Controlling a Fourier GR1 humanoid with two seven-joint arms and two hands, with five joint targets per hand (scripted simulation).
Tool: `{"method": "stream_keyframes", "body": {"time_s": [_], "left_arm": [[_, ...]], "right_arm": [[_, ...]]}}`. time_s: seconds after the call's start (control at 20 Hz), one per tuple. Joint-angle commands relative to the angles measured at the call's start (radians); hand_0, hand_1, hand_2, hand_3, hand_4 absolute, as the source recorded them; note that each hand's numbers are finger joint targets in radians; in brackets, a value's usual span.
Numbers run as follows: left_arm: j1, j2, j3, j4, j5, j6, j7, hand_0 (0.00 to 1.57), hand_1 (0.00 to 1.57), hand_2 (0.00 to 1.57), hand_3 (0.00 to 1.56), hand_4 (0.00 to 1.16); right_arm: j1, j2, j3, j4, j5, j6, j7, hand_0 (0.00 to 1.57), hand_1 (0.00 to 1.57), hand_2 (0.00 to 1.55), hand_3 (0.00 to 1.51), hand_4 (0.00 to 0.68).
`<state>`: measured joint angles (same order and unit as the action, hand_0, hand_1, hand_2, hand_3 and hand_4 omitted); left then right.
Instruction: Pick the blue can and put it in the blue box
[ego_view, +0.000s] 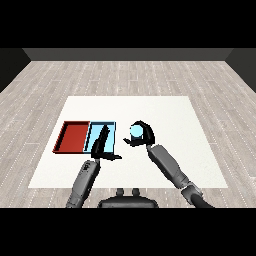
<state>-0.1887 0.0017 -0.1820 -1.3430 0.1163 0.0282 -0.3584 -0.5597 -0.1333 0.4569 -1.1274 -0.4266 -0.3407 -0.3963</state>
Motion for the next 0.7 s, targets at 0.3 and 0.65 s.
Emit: {"method": "stream_keyframes", "body": {"time_s": [0.3,0.65], "left_arm": [[-0.098,-0.002,-0.153,0.180,0.071,0.131,-0.058,0.00,0.00,0.00,0.00,0.00],[-0.150,-0.002,-0.257,0.254,0.141,0.253,-0.047,0.00,0.00,0.00,0.00,0.00]], "right_arm": [[0.033,0.045,-0.085,-0.064,0.123,0.067,0.059,1.42,1.42,1.45,1.41,0.658],[0.056,0.095,-0.099,-0.115,0.197,0.104,0.077,1.40,1.40,1.44,1.40,0.674]]}}
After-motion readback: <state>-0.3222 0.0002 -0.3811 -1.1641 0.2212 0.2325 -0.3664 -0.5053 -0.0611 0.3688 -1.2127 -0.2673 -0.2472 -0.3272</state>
